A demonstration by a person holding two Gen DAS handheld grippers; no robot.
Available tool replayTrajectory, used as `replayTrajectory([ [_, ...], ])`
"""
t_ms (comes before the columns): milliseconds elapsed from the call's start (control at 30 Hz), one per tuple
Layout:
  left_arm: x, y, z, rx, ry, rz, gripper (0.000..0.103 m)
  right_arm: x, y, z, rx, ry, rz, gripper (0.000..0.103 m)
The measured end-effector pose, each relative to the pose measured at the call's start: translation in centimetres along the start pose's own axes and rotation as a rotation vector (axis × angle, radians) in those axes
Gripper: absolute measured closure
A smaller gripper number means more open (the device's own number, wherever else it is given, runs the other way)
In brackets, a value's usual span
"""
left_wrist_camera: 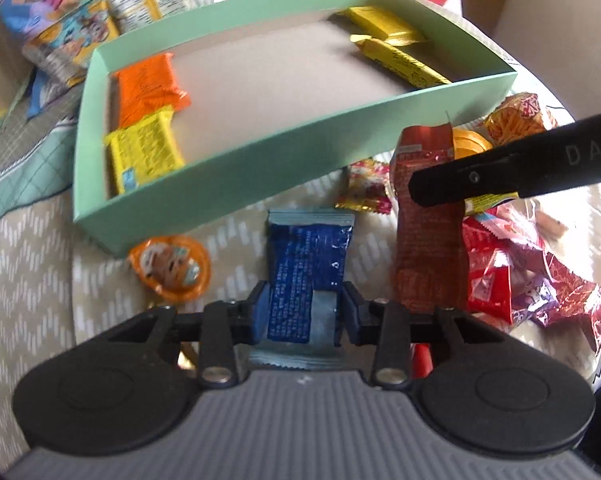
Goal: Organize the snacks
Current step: 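Grasp the blue wrapped snack with left tool while right tool grasps red-white stick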
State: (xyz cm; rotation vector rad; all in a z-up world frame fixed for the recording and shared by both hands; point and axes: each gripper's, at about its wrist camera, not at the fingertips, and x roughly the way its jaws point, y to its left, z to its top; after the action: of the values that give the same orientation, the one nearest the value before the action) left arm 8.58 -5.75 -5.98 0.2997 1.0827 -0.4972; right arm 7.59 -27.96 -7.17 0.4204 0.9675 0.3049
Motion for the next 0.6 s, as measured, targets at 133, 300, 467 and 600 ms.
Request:
replayTrajectory([
  [133,-1.2,1.5,-2.0,-0.091,0.006,0.032,0.066,1.2,0.4,-0.1,0.003,-0.012,-0.059,0.075],
  [300,-1.7,2.6,-2.7,-0.124,0.000,0.023,0.054,0.8,-0.6,-0.6,0.077,-0.007,-0.073,0.070],
  [467,-1.0,2.6,-2.3,-0.107,-0.004,0.038,0.041,-0.4,0.4,-1.2,0.074,-0.015,-0.076,0.063],
  [600,-0.8,2.5,-2.4,-0.079,-0.022,0.054,0.039,0.7,2.3,-1.5,0.031,0.033,-0.041,0.063],
])
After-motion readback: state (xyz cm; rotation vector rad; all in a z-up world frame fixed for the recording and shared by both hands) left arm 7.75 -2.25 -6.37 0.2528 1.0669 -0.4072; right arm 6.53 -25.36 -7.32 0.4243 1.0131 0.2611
